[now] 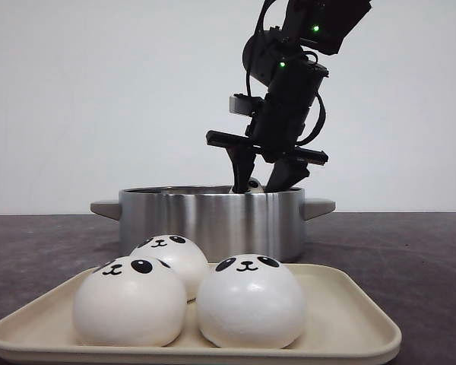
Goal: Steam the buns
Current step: 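Carry the bun into the steel pot and open the right gripper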
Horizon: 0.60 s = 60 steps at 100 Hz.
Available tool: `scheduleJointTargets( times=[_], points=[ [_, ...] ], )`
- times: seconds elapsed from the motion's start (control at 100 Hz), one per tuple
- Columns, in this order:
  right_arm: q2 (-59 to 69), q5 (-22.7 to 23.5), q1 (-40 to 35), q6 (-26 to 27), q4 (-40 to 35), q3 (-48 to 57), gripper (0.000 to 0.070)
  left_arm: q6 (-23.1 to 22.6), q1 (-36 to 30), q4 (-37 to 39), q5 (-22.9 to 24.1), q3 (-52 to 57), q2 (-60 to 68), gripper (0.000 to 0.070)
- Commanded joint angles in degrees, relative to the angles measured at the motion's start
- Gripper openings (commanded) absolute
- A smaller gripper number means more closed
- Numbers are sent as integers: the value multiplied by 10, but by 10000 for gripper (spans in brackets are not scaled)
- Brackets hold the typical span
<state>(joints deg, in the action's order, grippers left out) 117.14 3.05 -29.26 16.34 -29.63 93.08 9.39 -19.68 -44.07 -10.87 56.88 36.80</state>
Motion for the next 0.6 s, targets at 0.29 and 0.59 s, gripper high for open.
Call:
scheduleJointTargets(
  times=[0.29, 0.59],
  points=[
    [17, 12, -4, -4, -5, 16, 485, -7, -3, 0, 0, 9, 4, 667],
    [-62, 107, -13, -1, -39, 28, 415, 30, -3, -19, -21, 9, 26, 666]
  ],
)
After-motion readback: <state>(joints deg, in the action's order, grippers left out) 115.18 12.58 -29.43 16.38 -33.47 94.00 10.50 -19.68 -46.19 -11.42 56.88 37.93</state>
